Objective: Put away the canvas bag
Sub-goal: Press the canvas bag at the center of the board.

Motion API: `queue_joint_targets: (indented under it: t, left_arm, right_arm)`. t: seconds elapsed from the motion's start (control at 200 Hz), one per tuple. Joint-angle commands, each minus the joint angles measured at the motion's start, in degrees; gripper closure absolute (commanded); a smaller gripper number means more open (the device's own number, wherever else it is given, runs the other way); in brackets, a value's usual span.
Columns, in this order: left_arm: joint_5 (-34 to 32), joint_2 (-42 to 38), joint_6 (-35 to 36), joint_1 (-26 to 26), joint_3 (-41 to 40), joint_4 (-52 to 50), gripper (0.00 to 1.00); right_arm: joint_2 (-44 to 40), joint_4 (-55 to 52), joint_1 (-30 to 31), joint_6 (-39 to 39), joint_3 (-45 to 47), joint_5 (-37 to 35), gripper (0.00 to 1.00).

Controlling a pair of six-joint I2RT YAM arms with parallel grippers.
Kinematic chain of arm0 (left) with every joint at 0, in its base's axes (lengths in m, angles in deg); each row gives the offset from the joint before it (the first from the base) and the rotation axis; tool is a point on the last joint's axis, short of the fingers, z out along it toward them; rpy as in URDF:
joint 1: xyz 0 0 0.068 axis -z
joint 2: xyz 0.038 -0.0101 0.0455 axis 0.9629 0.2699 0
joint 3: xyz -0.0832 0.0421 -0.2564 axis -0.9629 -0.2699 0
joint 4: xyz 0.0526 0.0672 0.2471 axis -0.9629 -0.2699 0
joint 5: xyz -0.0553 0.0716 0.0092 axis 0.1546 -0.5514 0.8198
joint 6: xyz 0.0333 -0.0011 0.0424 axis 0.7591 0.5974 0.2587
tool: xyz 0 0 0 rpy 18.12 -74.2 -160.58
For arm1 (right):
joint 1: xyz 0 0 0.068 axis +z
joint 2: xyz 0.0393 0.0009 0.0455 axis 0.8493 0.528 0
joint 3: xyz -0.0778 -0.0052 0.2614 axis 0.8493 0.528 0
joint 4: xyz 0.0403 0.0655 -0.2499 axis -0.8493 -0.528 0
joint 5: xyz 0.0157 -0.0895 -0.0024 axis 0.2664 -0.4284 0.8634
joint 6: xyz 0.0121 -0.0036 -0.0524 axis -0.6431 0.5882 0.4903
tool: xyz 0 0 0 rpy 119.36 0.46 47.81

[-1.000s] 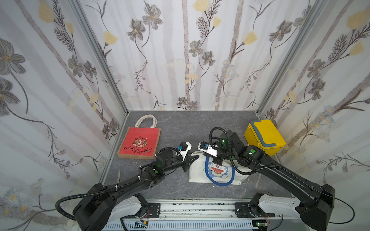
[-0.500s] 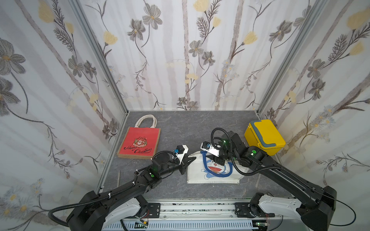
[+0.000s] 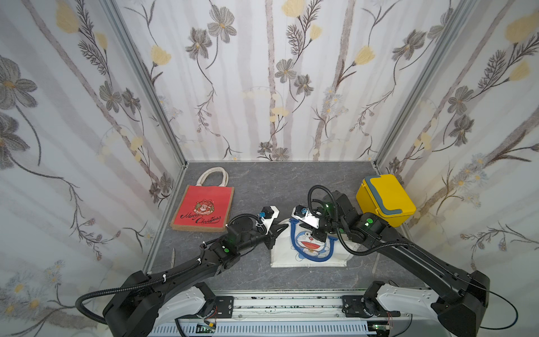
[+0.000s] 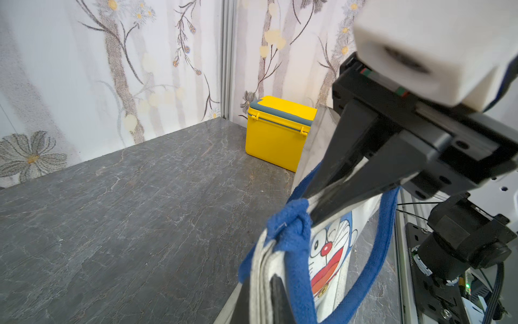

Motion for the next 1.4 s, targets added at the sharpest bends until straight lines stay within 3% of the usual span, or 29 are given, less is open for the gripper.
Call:
queue_joint_targets:
  t: [0.0, 0.04, 0.12, 0.29, 0.425, 0.634, 0.794, 1.039, 1.189, 1.239, 1.274, 1.309, 1.394]
  left_arm:
    - [-6.0, -1.9, 0.0, -0.2, -0.8, -1.8, 0.97]
    - [-6.7, -3.2, -0.3, -0.3, -1.7, -1.8, 0.97]
    - [-6.8, -5.1, -0.9, -0.3, -2.5, -2.5, 0.98]
    - [-4.2, -5.8, -1.9, -0.3, -3.2, -3.1, 0.96]
    - [-2.7, -6.3, -2.3, -0.3, -2.8, -3.1, 0.92]
    - [-1.0, -7.3, -2.7, -0.3, -2.7, -2.6, 0.88]
    - [0.2, -6.7, -3.2, -0.3, -3.1, -2.8, 0.88]
    - [-3.0, -5.9, -3.3, -0.3, -2.4, -4.4, 0.87]
    - [0.3, -5.7, -1.2, -0.2, -0.5, -5.5, 0.44]
    - [-0.1, -5.8, 0.9, -0.2, 0.9, -7.3, 0.36]
    - [-0.8, -5.5, 2.2, -0.2, 2.0, -8.7, 0.37]
    - [-1.9, -4.9, 3.3, -0.2, 3.3, -10.7, 0.45]
    - [-5.4, -2.5, 3.9, -0.2, 6.1, -15.5, 0.76]
  right_arm:
    - [-1.4, -1.8, 0.1, -1.5, 0.5, -3.7, 0.48]
    - [-1.7, -3.5, 0.0, -2.7, 0.5, -5.8, 0.44]
    - [-2.3, -6.7, 0.0, -3.8, 0.3, -7.7, 0.46]
    - [-5.5, -2.3, 0.1, -3.9, 3.0, -5.3, 0.71]
    - [-5.5, 0.3, 0.2, -3.9, 2.2, -2.8, 0.63]
    - [-0.9, 0.1, 0.2, -1.5, 1.1, -3.1, 0.60]
    - [-0.1, 0.0, 0.2, -1.2, 0.9, -3.0, 0.73]
    - [-3.6, -0.3, 0.2, -1.3, 3.4, -3.7, 0.97]
    - [-2.8, 0.1, 0.2, -2.0, 2.9, -1.0, 1.00]
    - [-2.6, 0.7, 0.2, -2.3, 2.7, -0.1, 0.99]
    - [-2.6, 1.1, 0.2, -2.2, 2.7, 0.7, 0.98]
    - [-2.8, 1.6, 0.2, -2.3, 2.8, 1.1, 0.95]
    - [-3.6, 2.3, 0.2, -2.5, 3.1, 0.6, 0.76]
